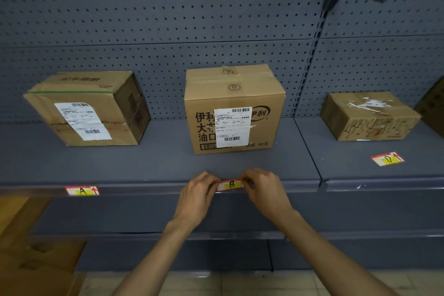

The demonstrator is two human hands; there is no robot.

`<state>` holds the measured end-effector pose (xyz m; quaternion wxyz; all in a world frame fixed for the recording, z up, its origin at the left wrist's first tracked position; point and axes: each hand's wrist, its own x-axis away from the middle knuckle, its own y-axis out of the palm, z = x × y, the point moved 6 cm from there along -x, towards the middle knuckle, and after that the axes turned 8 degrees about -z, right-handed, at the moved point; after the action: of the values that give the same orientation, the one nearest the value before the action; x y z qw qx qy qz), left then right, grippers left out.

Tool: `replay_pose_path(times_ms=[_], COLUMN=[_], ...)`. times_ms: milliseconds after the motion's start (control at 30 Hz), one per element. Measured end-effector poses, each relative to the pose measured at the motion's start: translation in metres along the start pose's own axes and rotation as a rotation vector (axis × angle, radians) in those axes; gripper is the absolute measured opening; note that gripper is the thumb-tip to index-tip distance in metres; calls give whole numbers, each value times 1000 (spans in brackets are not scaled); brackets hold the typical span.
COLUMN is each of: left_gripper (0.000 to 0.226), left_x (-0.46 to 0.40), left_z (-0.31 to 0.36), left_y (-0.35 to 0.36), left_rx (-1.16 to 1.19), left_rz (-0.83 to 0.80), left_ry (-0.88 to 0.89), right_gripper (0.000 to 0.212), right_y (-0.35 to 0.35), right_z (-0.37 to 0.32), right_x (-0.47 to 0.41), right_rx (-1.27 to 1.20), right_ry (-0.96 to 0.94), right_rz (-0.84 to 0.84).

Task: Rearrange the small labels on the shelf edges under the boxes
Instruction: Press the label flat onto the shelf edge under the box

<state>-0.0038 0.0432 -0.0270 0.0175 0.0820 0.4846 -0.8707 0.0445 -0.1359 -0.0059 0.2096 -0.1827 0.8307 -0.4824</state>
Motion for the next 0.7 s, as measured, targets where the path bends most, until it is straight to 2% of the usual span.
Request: replay_pose_path(times_ms=[400,700], left_gripper=[13,12], left_x=[5,7], left_z=[8,12], left_y=[0,2], left_rx=[-105,-157], left_rz=[31,29], left_ry=[73,91], right_gripper=[5,14], right_y=[6,10], right_z=[2,-2], right_x=[8,11], right_rx=[5,56], right_ry=[-31,-39], right_rz=[53,77])
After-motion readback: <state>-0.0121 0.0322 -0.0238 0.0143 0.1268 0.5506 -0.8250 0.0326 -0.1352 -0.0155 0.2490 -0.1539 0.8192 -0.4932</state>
